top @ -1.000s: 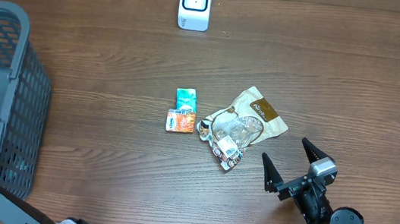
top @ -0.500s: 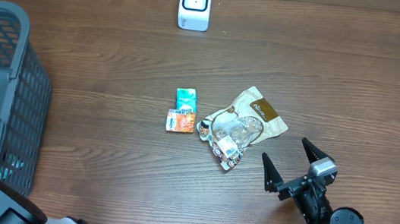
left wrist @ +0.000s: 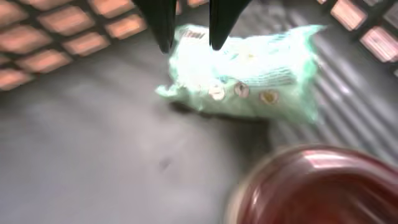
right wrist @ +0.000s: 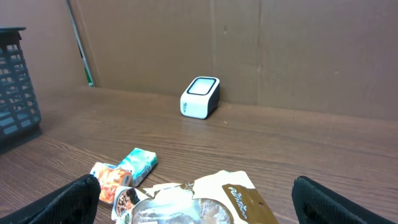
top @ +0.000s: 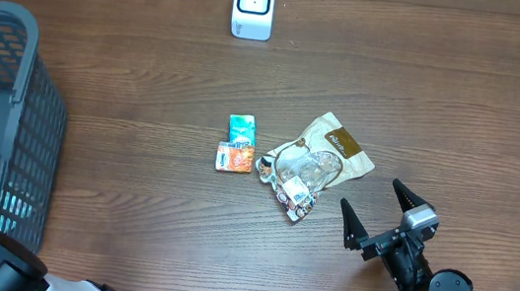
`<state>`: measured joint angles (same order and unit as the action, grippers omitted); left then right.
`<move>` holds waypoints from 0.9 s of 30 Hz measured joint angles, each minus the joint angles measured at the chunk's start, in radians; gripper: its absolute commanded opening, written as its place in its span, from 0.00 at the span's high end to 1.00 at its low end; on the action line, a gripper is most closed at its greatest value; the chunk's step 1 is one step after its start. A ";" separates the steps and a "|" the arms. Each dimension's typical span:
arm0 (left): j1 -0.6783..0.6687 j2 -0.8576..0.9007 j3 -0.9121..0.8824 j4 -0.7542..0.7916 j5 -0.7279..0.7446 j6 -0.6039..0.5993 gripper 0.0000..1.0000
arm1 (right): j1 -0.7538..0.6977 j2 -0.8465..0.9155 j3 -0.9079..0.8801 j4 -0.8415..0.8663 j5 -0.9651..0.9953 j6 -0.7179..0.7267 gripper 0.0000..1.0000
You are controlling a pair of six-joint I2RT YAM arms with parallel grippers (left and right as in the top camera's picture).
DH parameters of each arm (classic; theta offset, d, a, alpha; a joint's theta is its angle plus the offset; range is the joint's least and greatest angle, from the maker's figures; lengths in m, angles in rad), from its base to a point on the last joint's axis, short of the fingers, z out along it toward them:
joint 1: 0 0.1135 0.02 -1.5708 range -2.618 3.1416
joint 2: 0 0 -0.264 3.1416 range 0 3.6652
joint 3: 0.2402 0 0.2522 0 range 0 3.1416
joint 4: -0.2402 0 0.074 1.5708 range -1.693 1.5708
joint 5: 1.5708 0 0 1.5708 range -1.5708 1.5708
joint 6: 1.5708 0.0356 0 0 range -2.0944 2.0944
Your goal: Scan the item barcode
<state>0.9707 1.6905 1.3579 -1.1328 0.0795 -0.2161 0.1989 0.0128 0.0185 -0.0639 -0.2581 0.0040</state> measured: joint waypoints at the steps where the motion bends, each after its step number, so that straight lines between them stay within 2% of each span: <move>1: 0.000 -0.009 0.063 -0.024 0.008 -0.004 0.96 | 0.000 0.000 0.000 0.000 0.000 0.000 0.00; 6: 0.000 -0.113 0.245 -0.053 0.027 -0.018 0.96 | 0.000 0.000 0.000 0.000 0.000 0.000 0.00; 9: 0.000 -0.201 0.284 -0.055 0.037 -0.021 0.65 | 0.000 0.000 0.000 0.000 0.000 0.000 0.00; 11: -0.002 -0.212 0.285 -0.072 0.040 -0.022 0.56 | 0.000 0.000 0.000 0.000 0.000 0.000 0.00; 18: -0.028 -0.150 0.108 -0.050 0.041 -0.006 0.47 | 0.000 0.000 0.000 0.000 0.000 0.000 0.00; 24: -0.035 -0.103 -0.047 0.012 0.016 0.022 0.45 | 0.000 0.000 0.000 0.000 0.000 0.000 0.00; 27: -0.036 -0.074 -0.081 0.032 -0.013 0.033 0.39 | 0.000 0.000 0.000 0.000 0.000 0.000 0.00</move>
<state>0.9344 1.6161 1.2766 -1.1011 0.0666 -0.1829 0.1989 0.0128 0.0185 -0.0639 -0.2581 0.0040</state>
